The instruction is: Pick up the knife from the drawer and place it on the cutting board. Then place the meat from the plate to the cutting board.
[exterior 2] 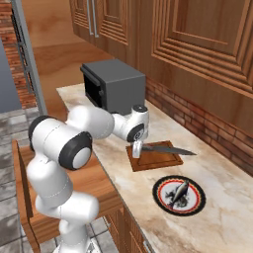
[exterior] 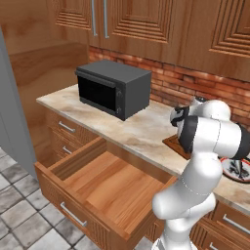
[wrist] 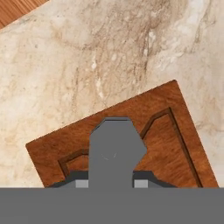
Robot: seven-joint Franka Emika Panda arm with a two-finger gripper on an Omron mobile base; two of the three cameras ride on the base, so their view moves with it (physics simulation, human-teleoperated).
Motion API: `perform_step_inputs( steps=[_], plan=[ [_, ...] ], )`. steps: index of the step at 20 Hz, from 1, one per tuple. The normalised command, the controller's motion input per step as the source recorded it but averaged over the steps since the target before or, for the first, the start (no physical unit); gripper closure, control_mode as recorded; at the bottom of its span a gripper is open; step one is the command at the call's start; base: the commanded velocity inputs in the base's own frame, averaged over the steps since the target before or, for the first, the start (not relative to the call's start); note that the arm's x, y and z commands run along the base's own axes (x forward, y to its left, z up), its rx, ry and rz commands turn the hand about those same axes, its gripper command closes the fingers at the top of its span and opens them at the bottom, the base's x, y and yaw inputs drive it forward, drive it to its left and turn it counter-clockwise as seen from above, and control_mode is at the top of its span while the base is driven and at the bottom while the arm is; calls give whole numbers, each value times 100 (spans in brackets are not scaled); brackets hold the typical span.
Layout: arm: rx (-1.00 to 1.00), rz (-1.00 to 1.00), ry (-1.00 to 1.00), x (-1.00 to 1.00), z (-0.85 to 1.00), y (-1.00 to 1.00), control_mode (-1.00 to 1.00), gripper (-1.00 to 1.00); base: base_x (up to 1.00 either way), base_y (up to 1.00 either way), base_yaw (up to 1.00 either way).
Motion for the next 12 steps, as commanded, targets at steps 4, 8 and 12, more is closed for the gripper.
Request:
perform_step_inputs(
  steps=[4,8,12],
  plan=[
    [4,2,-6,0,-36,13,-100,100,0,0,0],
    [3,1,-2,9,-32,14,-100,100,0,0,0],
    [0,6,0,50,-13,0,-100,100,0,0,0]
  ],
)
